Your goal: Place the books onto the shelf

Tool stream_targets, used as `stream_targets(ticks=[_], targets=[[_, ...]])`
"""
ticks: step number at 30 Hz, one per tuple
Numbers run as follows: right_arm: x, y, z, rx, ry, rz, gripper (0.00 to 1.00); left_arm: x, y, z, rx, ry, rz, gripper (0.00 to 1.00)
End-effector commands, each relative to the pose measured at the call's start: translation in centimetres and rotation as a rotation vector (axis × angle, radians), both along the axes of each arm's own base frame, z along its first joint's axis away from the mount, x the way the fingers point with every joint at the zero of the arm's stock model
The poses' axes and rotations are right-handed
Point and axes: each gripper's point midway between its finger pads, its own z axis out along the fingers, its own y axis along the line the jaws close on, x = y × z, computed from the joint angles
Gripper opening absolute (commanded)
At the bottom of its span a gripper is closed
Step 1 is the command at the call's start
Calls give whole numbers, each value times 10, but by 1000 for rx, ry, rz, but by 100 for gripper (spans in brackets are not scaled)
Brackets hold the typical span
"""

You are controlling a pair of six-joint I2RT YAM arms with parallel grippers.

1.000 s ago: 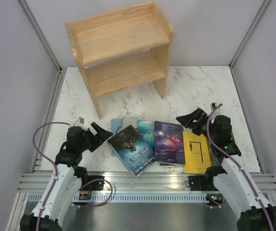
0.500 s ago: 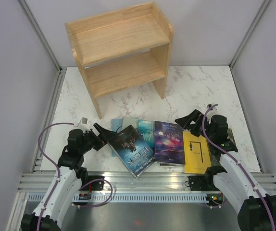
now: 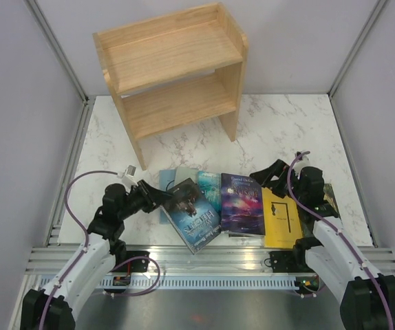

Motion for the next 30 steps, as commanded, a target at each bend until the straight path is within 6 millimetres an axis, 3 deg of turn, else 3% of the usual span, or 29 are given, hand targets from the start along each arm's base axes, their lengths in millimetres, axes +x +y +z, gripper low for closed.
stream_targets(ticks=[1,3,7,11,12,17,24,30], targets=[[2,1,7,-4,-56,13,98,9,-8,20,-24,-78,-23,14],[1,2,8,0,-58,20,98,13,-9,29,-18,-100,-29,3],[-4,9,19,29,-83,60,98,21,-2,50,63,-145,-9,2],[-16,24,43,133,-146,144,98,29,8,80,107,-202,43,2],[-17,29,55,162,-189,166,98,32,9,95,101,-225,51,2],[-29,52,75,241,-225,243,98,36,1,131,29,-260,33,2],[-46,91,77,312,-222,350,98,33,-16,172,-145,-311,-40,2],[-49,108,67,325,-204,394,98,24,-17,199,-247,-336,-83,2]])
